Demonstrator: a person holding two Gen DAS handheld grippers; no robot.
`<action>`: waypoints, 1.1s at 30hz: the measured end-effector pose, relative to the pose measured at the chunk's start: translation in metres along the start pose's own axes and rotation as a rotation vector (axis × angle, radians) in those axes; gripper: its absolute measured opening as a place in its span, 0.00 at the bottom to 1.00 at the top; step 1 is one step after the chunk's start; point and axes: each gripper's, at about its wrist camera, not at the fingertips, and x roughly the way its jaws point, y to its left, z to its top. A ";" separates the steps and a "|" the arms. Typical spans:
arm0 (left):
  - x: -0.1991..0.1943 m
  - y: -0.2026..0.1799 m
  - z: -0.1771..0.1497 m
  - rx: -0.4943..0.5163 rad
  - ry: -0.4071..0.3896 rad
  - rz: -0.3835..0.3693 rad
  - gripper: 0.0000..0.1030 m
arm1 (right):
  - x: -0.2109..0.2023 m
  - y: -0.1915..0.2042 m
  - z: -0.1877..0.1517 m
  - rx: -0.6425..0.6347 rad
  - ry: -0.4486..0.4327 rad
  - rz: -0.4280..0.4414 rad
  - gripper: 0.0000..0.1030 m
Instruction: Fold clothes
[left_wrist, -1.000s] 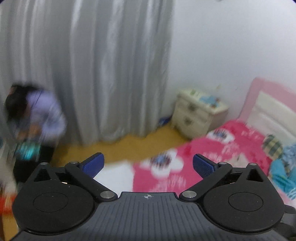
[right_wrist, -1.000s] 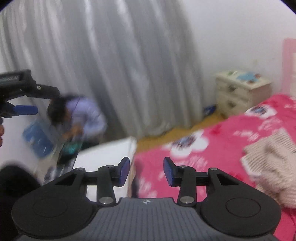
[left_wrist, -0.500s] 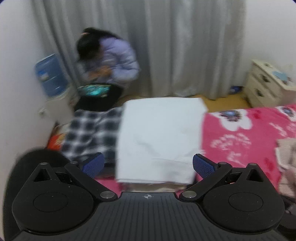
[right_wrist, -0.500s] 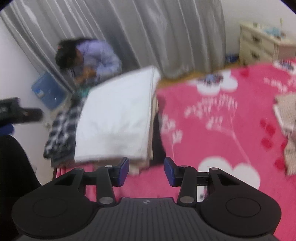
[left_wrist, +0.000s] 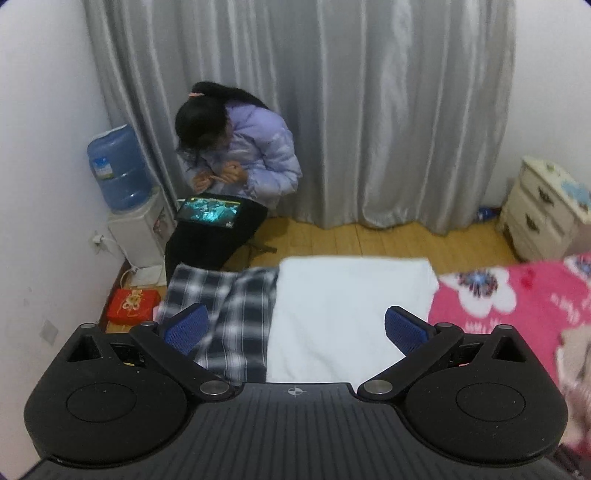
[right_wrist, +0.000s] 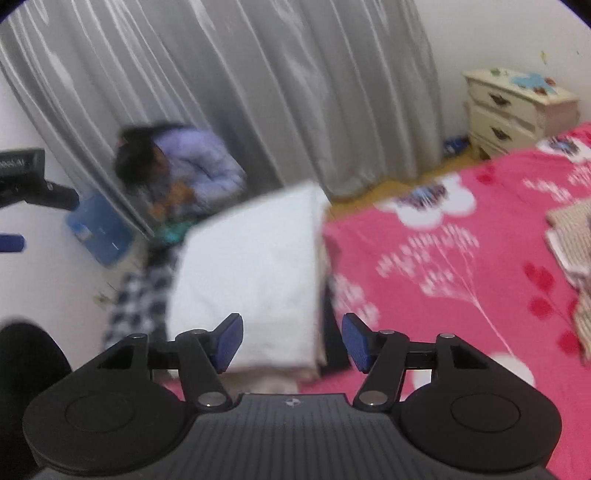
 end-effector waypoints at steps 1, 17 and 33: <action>0.005 -0.004 -0.010 0.011 0.015 -0.011 1.00 | 0.003 -0.002 -0.004 -0.005 0.027 -0.005 0.60; 0.081 -0.002 -0.097 0.082 0.229 -0.111 1.00 | 0.054 0.031 -0.053 -0.037 0.173 -0.249 0.70; 0.120 0.037 -0.112 -0.035 0.412 -0.113 1.00 | 0.090 0.070 -0.061 -0.082 0.241 -0.314 0.80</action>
